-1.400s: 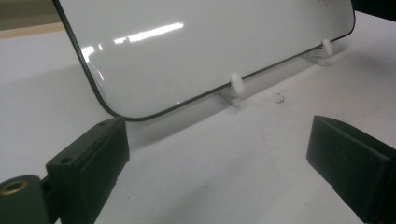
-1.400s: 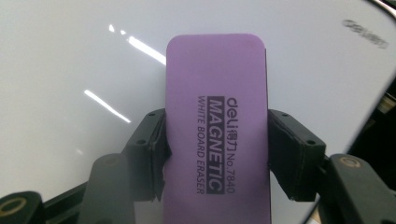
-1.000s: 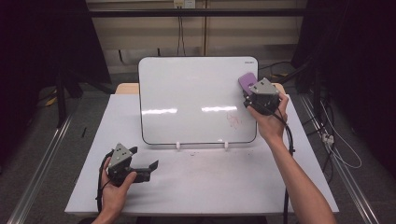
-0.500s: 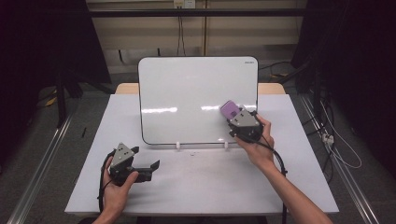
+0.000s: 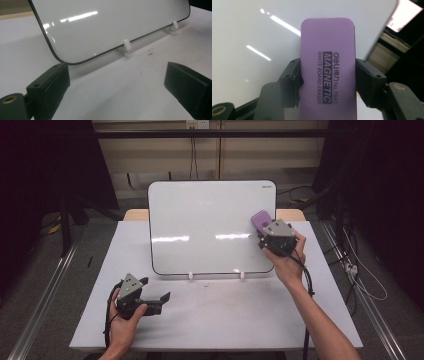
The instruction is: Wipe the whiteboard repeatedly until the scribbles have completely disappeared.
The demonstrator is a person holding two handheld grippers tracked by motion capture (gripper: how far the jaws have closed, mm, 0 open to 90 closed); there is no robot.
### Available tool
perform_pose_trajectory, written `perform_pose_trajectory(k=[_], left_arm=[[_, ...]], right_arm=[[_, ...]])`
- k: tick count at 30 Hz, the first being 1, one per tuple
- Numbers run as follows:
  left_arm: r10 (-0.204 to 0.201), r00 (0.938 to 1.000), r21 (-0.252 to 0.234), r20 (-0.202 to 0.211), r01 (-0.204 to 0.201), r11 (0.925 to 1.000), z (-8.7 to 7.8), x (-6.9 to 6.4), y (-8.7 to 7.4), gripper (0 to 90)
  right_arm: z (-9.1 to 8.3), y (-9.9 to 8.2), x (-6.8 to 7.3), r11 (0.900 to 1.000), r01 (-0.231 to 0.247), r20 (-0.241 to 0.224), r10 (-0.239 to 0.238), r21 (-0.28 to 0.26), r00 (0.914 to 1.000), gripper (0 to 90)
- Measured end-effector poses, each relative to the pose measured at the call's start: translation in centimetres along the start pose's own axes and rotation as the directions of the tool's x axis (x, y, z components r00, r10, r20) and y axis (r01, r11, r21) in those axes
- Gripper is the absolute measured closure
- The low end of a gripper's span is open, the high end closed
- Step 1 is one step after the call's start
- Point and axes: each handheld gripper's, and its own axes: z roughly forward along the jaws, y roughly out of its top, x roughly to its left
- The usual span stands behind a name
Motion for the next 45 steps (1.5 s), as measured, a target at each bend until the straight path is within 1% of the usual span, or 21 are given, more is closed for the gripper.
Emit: perform_pose_trajectory(k=[3, 4, 5, 6, 11, 13, 17, 21, 23, 25, 27, 29, 31, 32, 33, 35, 37, 39, 40, 42, 45], left_arm=[[-0.002, 1.0, 0.0, 0.0, 0.002, 1.0, 0.0, 0.0, 0.0, 6.2], [-0.004, 1.0, -0.001, 0.001, 0.004, 1.0, 0.0, 0.0, 0.0, 6.2], [-0.001, 1.0, -0.003, 0.001, 0.001, 1.0, 0.0, 0.0, 0.0, 6.2], [-0.004, 1.0, -0.007, 0.002, 0.004, 1.0, 0.0, 0.1, 0.0, 6.2], [0.002, 1.0, -0.001, 0.001, -0.002, 1.0, -0.1, -0.1, 0.0, 6.2], [0.005, 1.0, -0.003, 0.002, -0.005, 1.0, -0.2, -0.1, 0.0, 6.1], [-0.004, 1.0, -0.008, -0.001, 0.004, 1.0, -0.1, 0.0, 0.0, 6.2], [0.007, 1.0, -0.001, -0.005, -0.007, 1.0, 0.0, -0.1, 0.1, 6.2], [0.018, 0.9998, -0.001, 0.0, -0.018, 0.9998, 0.0, -0.2, 0.2, 6.1], [0.018, 0.9998, -0.002, 0.0, -0.018, 0.9998, 0.1, -0.2, 0.2, 6.0], [0.013, 0.9999, 0.0, 0.006, -0.013, 0.9999, 0.3, -0.1, 0.2, 6.1], [0.009, 0.9999, 0.003, 0.009, -0.009, 1.0, 0.5, -0.1, 0.2, 6.0], [0.01, 0.9999, 0.006, 0.011, -0.01, 0.9999, 0.4, -0.1, 0.2, 6.1], [0.014, 0.9998, 0.008, 0.012, -0.014, 0.9999, 0.3, -0.1, 0.2, 6.1], [0.01, 0.9999, 0.006, 0.013, -0.01, 0.9999, 0.3, -0.1, 0.1, 6.1], [0.009, 0.9999, 0.004, 0.009, -0.009, 1.0, 0.2, -0.1, 0.1, 6.1], [0.002, 1.0, 0.007, 0.006, -0.002, 1.0, 0.2, 0.0, 0.0, 6.1], [-0.003, 1.0, 0.006, 0.001, 0.003, 1.0, 0.2, 0.1, 0.0, 6.1], [-0.007, 1.0, 0.005, 0.001, 0.007, 1.0, 0.2, 0.1, -0.1, 6.1], [-0.01, 0.9999, 0.004, 0.001, 0.01, 0.9999, 0.1, 0.2, -0.1, 6.1], [-0.012, 0.9999, 0.004, 0.001, 0.012, 0.9999, 0.1, 0.3, -0.1, 6.1]], right_arm=[[0.3, 0.4, -1.1, 0.9995, -0.031, 0.021, 0.031, -0.002, 0.9993, 41.9], [0.4, 0.4, -0.9, 0.9998, -0.017, 0.029, 0.017, -0.005, 0.9994, 41.9], [0.2, 0.2, -0.4, 0.9999, 0.013, 0.04, -0.013, -0.007, 0.9991, 41.9], [0.1, 0.1, -0.1, 0.9997, 0.023, 0.04, -0.023, -0.009, 0.999, 41.9], [-0.8, -1.5, 2.3, 0.9967, 0.081, -0.003, -0.081, -0.001, 0.9967, 41.9], [-1.4, -2.5, 3.3, 0.9929, 0.119, -0.035, -0.118, 0.001, 0.9923, 41.9], [-2.1, -3.9, 4.4, 0.9942, 0.107, -0.065, -0.107, 0.008, 0.9922, 41.9], [-2.5, -4.7, 6.4, 0.9911, 0.133, -0.106, -0.132, 0.004, 0.9855, 41.9], [-2.6, -4.9, 7.1, 0.9925, 0.123, -0.133, -0.121, 0.002, 0.9837, 41.9], [-2.7, -4.9, 8.0, 0.989, 0.148, -0.151, -0.147, -0.003, 0.9776, 41.9], [-2.7, -4.9, 8.4, 0.9865, 0.163, -0.156, -0.163, -0.009, 0.9743, 41.9], [-2.6, -5.0, 8.1, 0.9896, 0.144, -0.168, -0.143, -0.011, 0.9753, 41.9], [-2.7, -5.0, 7.4, 0.9915, 0.13, -0.136, -0.13, -0.008, 0.9821, 41.9], [-2.6, -5.1, 6.8, 0.9943, 0.107, -0.128, -0.107, -0.007, 0.9861, 41.9], [-2.6, -5.2, 5.8, 0.9965, 0.083, -0.104, -0.083, -0.004, 0.991, 41.9], [-2.6, -5.3, 4.5, 0.9991, 0.042, -0.084, -0.042, 0.003, 0.9956, 41.9], [-2.7, -5.5, 3.3, 0.9999, 0.011, -0.043, -0.01, 0.01, 0.999, 41.9], [-2.8, -5.7, 2.4, 0.9997, -0.021, -0.027, 0.021, 0.014, 0.9994, 41.9], [-2.8, -5.8, 2.2, 0.999, -0.042, -0.031, 0.043, 0.015, 0.9986, 41.9], [-3.0, -5.7, 2.1, 0.9981, -0.062, -0.039, 0.062, 0.006, 0.9973, 41.9], [-3.6, -5.1, 2.4, 0.9959, -0.087, -0.066, 0.085, -0.027, 0.9942, 41.9]])
